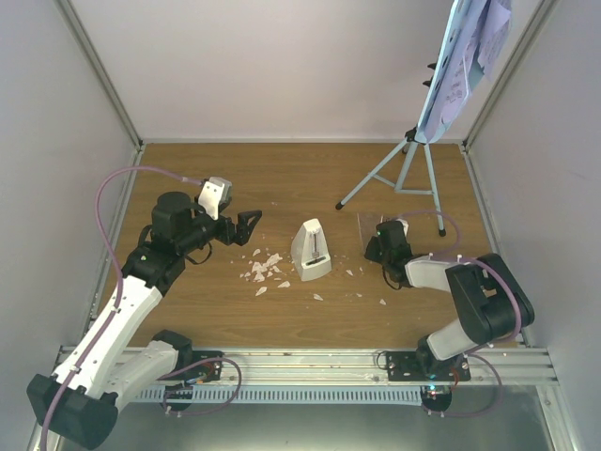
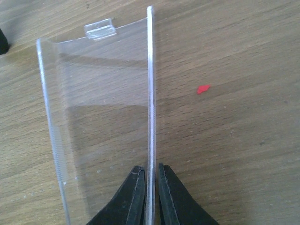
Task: Pack up the instrument practice props
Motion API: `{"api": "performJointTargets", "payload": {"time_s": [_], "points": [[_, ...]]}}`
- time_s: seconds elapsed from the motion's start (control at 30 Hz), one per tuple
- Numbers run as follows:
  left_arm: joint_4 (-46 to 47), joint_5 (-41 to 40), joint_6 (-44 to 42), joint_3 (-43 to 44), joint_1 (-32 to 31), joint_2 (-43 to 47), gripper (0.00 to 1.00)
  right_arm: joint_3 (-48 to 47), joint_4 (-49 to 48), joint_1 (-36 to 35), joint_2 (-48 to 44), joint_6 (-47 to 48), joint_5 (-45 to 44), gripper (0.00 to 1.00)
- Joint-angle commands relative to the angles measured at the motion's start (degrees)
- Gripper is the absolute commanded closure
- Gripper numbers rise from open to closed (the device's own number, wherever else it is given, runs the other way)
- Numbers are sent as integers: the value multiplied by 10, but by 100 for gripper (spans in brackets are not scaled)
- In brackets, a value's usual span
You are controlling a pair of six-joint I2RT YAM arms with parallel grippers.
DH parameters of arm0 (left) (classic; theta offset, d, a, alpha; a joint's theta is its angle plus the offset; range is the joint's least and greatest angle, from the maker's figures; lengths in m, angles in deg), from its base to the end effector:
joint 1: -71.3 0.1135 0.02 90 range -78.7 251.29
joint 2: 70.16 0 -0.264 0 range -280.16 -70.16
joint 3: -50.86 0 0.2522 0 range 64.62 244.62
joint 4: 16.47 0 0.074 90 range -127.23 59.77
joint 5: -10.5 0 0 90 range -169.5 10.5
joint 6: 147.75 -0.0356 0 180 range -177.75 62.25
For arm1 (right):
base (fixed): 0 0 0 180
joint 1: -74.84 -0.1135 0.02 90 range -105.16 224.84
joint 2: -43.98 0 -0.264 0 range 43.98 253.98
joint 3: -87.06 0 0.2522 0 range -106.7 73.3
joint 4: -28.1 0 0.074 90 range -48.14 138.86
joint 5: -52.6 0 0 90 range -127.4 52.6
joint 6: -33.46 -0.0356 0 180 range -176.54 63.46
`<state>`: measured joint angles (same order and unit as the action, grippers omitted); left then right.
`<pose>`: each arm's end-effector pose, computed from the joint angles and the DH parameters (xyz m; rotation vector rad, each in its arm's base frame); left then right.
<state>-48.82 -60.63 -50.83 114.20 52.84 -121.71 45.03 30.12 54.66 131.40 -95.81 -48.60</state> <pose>0.1894 -0.0754 0.3340 0.4184 1.9128 -0.6115 0.2454 0.0828 0.1175 0.4867 2.3433 0.2586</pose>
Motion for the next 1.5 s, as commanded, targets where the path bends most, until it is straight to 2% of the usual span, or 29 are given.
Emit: {"api": "performJointTargets", "payload": {"time_s": [0.0, 0.3, 0.5, 0.7, 0.83, 0.93, 1.17, 1.33, 1.47], "points": [[30, 8, 2, -6, 6, 3, 1, -2, 13, 2, -9, 0, -25, 89], [30, 8, 1, -7, 7, 4, 1, 2, 19, 2, -30, -1, -37, 99], [30, 6, 1, -7, 8, 4, 1, 4, 34, 3, -59, 4, -51, 100], [34, 33, -15, -4, 8, 22, 1, 2, 46, 3, -169, 34, -16, 100], [58, 10, -16, -21, 9, 66, 1, 2, 23, 3, -276, 85, 77, 100], [69, 5, -19, -28, 9, 84, 1, -26, 33, 2, -313, 131, 175, 100], [79, 2, -29, -35, 10, 105, 1, -109, 112, -36, -312, 224, 373, 100], [97, -1, -32, -40, 10, 133, 1, -183, 189, -115, -274, 262, 454, 99], [108, -46, -20, -43, 10, 164, 1, -238, 248, -191, -232, 287, 476, 100]]}}
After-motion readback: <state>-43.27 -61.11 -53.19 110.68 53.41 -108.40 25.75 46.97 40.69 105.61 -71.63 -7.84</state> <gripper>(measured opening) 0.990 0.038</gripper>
